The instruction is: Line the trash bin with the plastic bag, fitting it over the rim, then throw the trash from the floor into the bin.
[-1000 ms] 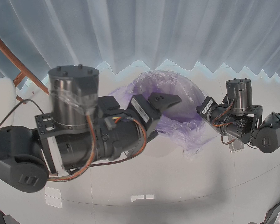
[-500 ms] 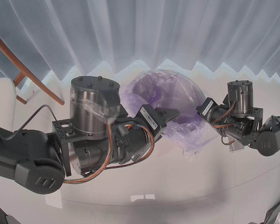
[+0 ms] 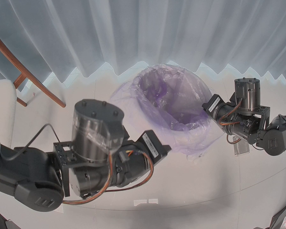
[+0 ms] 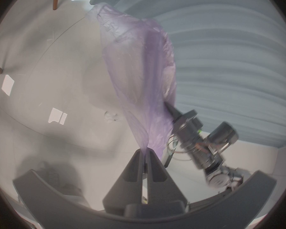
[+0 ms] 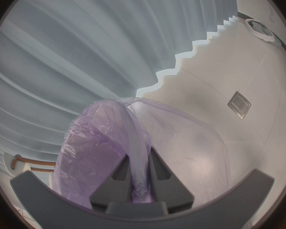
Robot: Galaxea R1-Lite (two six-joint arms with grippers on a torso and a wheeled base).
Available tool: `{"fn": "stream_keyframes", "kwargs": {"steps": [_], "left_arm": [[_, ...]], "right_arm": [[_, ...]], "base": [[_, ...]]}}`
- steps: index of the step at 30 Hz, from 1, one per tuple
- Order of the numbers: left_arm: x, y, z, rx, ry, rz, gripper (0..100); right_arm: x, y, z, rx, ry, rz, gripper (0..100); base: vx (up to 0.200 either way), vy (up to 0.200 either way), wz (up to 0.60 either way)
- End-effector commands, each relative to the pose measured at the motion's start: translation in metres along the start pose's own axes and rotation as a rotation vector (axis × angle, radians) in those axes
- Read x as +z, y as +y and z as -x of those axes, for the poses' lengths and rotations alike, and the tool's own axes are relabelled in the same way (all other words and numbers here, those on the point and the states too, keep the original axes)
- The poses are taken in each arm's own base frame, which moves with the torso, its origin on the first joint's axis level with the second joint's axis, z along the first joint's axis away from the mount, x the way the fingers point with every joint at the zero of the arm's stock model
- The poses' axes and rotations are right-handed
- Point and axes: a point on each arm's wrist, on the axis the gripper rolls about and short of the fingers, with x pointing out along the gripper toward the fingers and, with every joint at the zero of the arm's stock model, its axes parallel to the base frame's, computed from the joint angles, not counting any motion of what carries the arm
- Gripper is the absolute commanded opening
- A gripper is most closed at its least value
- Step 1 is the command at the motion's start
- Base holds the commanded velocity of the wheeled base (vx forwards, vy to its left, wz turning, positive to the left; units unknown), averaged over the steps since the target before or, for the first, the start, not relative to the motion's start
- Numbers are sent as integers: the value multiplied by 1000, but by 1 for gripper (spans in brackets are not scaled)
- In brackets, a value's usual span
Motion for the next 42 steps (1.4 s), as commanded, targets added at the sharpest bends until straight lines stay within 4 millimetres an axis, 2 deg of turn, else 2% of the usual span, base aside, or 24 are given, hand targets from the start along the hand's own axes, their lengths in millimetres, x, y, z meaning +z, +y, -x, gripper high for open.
{"fn": "stream_keyframes", "kwargs": {"steps": [1, 6, 13, 19, 26, 35, 36, 42], "left_arm": [[-14, 15, 21, 37, 39, -51, 0], [-16, 30, 24, 83, 51, -50, 0], [1, 40, 18, 124, 6, -32, 0], [25, 47, 1, 148, -43, -65, 0], [28, 51, -16, 167, -39, -61, 0], [27, 54, -18, 181, -37, -63, 0], [26, 54, -18, 183, -34, -67, 100], [14, 47, -12, 166, -15, -89, 100]], "right_arm": [[10, 2, -1, 6, -30, -31, 0], [17, 8, 0, 25, -50, -71, 0], [22, 10, 9, 41, -60, -96, 0], [21, 14, 24, 53, -39, -110, 0], [16, 17, 39, 70, -13, -121, 0], [16, 11, 49, 67, -10, -123, 0], [15, 9, 50, 63, -7, -122, 0], [15, 9, 48, 61, -7, -122, 0]], "base": [[0, 0, 0], [0, 0, 0], [0, 0, 0], [0, 0, 0], [0, 0, 0], [0, 0, 0], [0, 0, 0], [0, 0, 0]]}}
